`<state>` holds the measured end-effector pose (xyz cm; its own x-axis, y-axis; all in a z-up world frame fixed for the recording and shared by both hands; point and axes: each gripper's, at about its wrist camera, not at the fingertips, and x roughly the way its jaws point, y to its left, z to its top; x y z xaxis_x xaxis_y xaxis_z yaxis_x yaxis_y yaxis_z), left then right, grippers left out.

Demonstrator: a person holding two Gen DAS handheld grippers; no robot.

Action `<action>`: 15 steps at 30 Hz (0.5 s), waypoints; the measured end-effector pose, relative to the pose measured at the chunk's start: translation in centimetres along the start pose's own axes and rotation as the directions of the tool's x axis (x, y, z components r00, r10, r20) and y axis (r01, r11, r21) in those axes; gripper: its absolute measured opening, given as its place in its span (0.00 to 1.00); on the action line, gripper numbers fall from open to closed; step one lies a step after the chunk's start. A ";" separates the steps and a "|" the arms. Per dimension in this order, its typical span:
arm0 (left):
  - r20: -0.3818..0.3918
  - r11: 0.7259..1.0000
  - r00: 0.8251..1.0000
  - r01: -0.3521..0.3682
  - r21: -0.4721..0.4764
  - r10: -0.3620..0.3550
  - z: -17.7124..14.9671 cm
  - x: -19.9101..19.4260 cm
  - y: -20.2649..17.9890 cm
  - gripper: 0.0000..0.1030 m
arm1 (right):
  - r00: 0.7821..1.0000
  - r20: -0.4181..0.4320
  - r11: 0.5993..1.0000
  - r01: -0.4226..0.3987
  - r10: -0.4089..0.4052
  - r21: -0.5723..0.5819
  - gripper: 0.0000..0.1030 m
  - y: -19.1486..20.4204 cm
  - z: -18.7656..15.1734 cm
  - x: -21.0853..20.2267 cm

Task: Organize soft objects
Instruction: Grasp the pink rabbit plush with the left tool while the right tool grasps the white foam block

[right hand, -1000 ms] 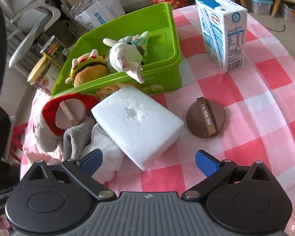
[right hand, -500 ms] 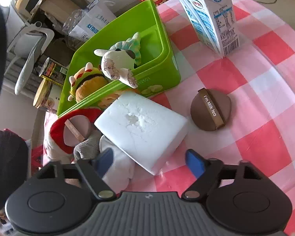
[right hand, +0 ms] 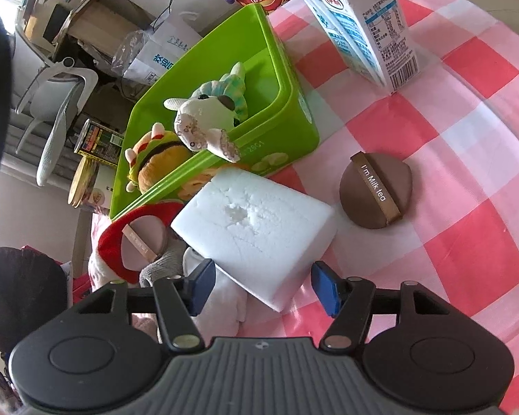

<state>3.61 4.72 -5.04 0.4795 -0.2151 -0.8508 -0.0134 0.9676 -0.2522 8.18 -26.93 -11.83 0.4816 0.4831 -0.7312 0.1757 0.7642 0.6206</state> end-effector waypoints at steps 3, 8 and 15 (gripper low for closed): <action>0.014 1.000 1.000 -0.007 0.023 0.007 0.0 -0.3 -0.4 0.34 | 1.000 0.007 1.000 0.006 -0.006 -0.023 0.33 0.2 -0.1 -0.2; 0.027 1.000 1.000 -0.002 0.027 0.001 0.1 -0.7 -0.3 0.32 | 1.000 0.016 0.998 -0.002 0.003 -0.061 0.31 1.0 -0.3 -1.1; 0.067 1.000 0.998 0.022 0.001 -0.022 0.3 -1.9 0.1 0.31 | 1.000 -0.004 0.998 -0.015 0.015 -0.061 0.31 1.4 -0.7 -2.2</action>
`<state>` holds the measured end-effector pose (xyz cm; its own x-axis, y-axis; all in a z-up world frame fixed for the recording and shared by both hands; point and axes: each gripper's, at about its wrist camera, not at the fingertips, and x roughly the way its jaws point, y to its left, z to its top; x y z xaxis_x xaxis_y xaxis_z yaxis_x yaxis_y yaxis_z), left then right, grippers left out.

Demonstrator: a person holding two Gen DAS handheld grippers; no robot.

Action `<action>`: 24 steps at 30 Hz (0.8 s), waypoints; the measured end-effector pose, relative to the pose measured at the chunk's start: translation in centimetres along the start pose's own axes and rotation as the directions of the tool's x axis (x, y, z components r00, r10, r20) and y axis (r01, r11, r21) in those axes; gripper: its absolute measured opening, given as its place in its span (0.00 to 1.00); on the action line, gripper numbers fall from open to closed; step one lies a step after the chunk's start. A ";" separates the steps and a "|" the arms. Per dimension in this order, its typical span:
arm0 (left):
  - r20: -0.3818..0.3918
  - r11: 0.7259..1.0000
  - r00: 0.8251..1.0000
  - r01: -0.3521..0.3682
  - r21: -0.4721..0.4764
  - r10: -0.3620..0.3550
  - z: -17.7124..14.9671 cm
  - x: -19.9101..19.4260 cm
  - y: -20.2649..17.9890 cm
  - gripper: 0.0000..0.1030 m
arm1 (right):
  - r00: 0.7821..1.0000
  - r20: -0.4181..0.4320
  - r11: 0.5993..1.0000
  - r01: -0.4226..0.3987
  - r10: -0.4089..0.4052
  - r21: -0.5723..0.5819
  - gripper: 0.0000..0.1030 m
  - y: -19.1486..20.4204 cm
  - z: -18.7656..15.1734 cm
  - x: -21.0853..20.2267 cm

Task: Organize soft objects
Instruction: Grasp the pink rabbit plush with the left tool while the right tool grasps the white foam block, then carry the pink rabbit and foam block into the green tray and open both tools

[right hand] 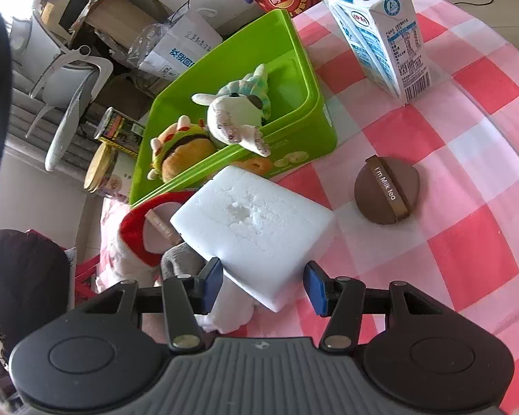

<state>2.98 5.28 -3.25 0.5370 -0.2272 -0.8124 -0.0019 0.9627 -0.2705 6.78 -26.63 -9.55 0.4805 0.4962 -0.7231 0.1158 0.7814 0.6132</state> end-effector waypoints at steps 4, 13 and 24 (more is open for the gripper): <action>0.030 1.000 0.999 0.022 -0.009 -0.022 0.3 -0.9 -0.2 0.31 | 1.000 -0.005 1.000 -0.027 0.027 -0.008 0.31 0.4 -0.2 -1.1; 0.070 0.998 0.996 0.053 -0.014 -0.052 0.8 -2.0 -0.5 0.31 | 0.996 0.024 0.994 -0.089 0.091 -0.061 0.31 2.2 -0.8 -3.3; 0.196 0.987 0.970 0.157 -0.037 -0.146 1.6 -4.5 0.0 0.31 | 0.985 0.115 0.981 -0.109 0.128 -0.158 0.31 5.2 -1.2 -5.5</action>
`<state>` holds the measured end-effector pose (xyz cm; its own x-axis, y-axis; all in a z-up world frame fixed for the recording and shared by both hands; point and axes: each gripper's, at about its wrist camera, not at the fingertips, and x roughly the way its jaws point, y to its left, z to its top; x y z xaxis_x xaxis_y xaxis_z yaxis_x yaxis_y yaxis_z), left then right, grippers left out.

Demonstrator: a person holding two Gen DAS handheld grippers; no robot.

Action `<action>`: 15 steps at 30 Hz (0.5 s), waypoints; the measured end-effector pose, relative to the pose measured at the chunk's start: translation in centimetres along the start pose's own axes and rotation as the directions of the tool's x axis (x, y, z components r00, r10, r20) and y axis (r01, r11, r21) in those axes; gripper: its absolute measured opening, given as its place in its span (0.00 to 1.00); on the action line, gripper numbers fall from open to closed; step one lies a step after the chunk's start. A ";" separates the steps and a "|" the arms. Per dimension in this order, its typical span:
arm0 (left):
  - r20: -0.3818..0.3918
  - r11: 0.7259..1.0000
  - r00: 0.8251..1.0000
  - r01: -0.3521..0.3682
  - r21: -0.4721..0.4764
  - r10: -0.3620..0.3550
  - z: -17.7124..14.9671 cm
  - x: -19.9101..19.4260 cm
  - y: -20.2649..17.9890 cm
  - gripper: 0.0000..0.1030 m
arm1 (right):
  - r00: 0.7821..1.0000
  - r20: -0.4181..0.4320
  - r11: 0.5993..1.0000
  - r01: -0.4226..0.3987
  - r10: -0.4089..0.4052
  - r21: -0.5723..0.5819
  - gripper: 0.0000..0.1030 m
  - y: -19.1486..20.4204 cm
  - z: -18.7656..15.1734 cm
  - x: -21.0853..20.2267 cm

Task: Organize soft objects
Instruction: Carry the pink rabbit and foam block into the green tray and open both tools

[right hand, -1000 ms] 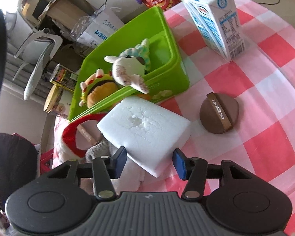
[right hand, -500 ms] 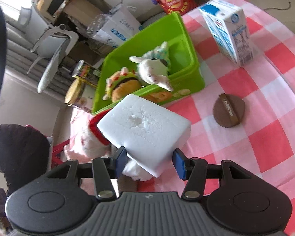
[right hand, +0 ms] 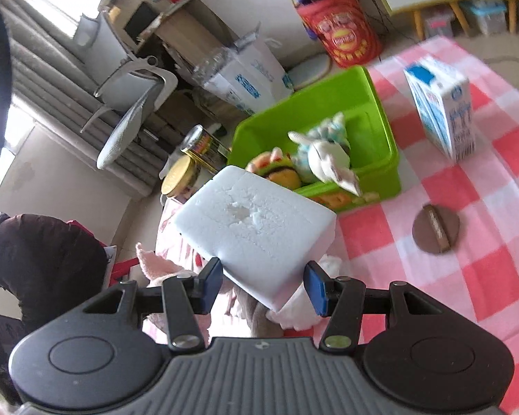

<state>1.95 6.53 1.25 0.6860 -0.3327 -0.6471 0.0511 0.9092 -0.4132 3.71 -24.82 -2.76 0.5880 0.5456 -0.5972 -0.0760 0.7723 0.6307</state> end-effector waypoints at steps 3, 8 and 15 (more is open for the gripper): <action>0.017 1.000 1.000 0.009 -0.009 -0.009 0.5 -0.2 -0.2 0.31 | 1.000 0.024 1.000 0.015 -0.015 -0.006 0.31 0.2 0.3 -0.2; 0.048 1.000 0.998 0.028 0.006 -0.028 2.1 0.2 -1.1 0.31 | 0.997 0.050 0.998 0.061 -0.060 -0.010 0.31 0.0 1.7 -0.2; 0.058 0.996 0.998 0.014 0.086 -0.019 6.0 2.7 -4.1 0.31 | 0.979 0.125 0.984 0.167 -0.158 -0.062 0.32 0.9 5.8 0.7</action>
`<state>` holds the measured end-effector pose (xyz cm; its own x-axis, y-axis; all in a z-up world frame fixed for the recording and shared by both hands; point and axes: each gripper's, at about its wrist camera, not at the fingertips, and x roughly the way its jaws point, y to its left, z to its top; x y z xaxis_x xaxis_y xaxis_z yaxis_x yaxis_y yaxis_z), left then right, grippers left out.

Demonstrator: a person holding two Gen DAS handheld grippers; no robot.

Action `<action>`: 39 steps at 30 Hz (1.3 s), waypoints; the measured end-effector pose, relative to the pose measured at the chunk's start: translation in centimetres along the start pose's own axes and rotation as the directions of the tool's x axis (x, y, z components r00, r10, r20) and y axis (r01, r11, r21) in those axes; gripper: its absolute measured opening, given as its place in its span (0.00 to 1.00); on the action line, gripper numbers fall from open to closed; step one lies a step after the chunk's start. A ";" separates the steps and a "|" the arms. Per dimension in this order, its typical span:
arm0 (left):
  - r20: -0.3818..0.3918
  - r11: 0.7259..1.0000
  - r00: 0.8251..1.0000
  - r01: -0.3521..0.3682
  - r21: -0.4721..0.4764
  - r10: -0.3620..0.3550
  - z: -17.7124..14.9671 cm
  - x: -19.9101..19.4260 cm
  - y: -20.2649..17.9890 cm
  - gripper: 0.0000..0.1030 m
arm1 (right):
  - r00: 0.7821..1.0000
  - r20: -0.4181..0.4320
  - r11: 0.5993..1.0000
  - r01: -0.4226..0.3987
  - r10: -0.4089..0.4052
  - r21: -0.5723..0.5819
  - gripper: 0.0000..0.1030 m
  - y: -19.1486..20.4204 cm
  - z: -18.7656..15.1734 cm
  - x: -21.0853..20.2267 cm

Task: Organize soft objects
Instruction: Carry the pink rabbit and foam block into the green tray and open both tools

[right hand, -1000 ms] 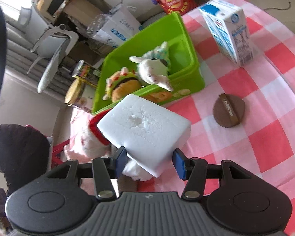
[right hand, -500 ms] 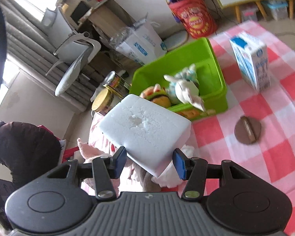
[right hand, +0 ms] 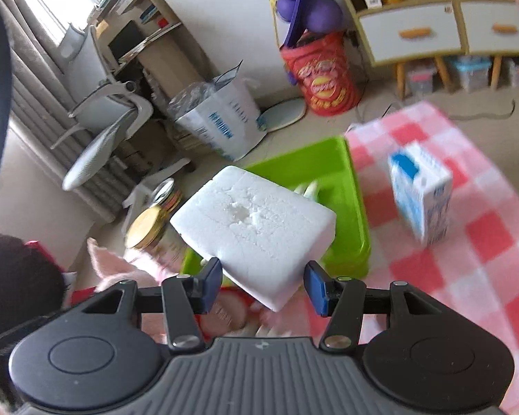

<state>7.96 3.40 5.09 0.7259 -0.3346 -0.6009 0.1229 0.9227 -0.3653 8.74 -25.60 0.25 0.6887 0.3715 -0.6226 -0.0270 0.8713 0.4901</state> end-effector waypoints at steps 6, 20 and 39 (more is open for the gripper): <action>-0.010 0.993 0.997 -0.070 0.091 0.072 3.5 4.6 -2.2 0.31 | 0.998 0.008 0.998 0.064 -0.064 0.012 0.32 -0.2 2.8 3.5; 0.047 0.979 0.986 -0.166 0.120 0.162 5.9 16.2 -2.6 0.31 | 0.996 0.070 0.996 0.061 -0.057 -0.067 0.33 -1.1 4.4 11.1; -0.039 0.944 0.962 -0.256 0.208 0.270 3.2 21.6 -1.6 0.32 | 0.991 0.040 0.976 0.132 -0.127 -0.173 0.35 -1.8 3.5 15.1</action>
<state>25.59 -4.69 -4.99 0.7052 -0.0804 -0.7045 0.0706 0.9966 -0.0431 21.75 -22.65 -7.90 0.7151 0.2443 -0.6549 -0.0606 0.9551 0.2901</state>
